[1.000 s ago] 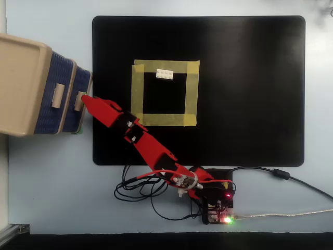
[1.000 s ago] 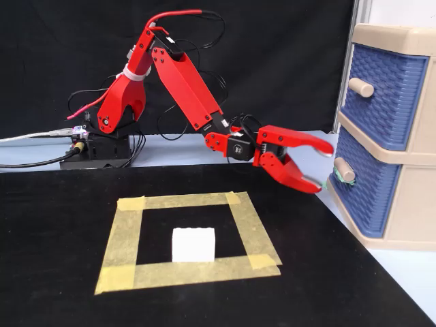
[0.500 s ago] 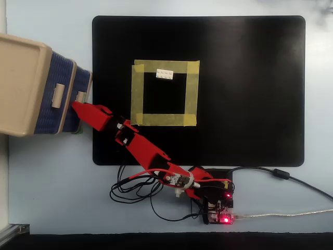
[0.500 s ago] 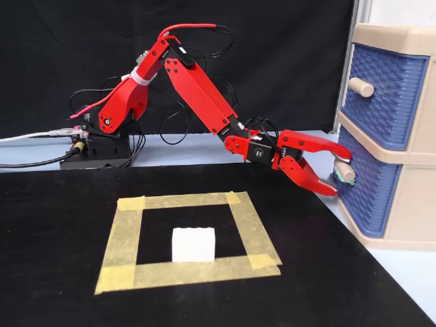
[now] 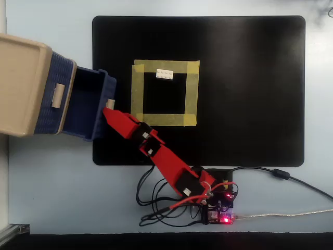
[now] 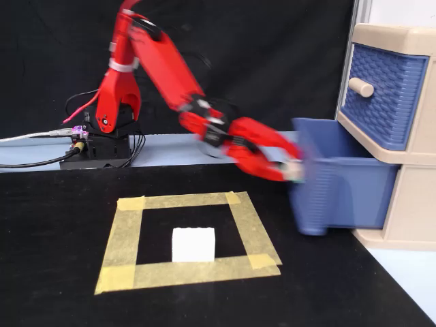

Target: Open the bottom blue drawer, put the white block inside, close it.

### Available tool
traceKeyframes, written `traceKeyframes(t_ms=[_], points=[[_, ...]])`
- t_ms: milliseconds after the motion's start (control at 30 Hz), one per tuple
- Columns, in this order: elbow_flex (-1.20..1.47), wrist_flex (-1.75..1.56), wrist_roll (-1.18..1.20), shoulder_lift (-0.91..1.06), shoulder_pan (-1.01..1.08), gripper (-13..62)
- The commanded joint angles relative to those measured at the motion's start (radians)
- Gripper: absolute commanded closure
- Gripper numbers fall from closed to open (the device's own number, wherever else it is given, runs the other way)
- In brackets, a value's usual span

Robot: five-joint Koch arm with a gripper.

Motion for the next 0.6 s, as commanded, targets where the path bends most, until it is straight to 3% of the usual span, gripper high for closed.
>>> traceKeyframes(t_ms=[0, 67, 133, 167, 267, 333, 467, 567], points=[[0.092, 0.035, -0.015, 0.087, 0.017, 56.9], [0.107, 0.035, -0.014, 0.092, 0.031, 46.4], [0.091, 0.032, -0.012, 0.094, 0.034, 23.9], [0.084, 0.035, -0.012, 0.098, 0.035, 17.5], [0.078, 0.092, 0.015, 0.158, 0.049, 15.7], [0.051, 0.313, 0.054, 0.290, 0.060, 15.7], [-0.230, 1.058, 0.078, 0.502, 0.110, 15.8], [-0.652, 1.612, 0.232, 0.426, 0.138, 15.8]])
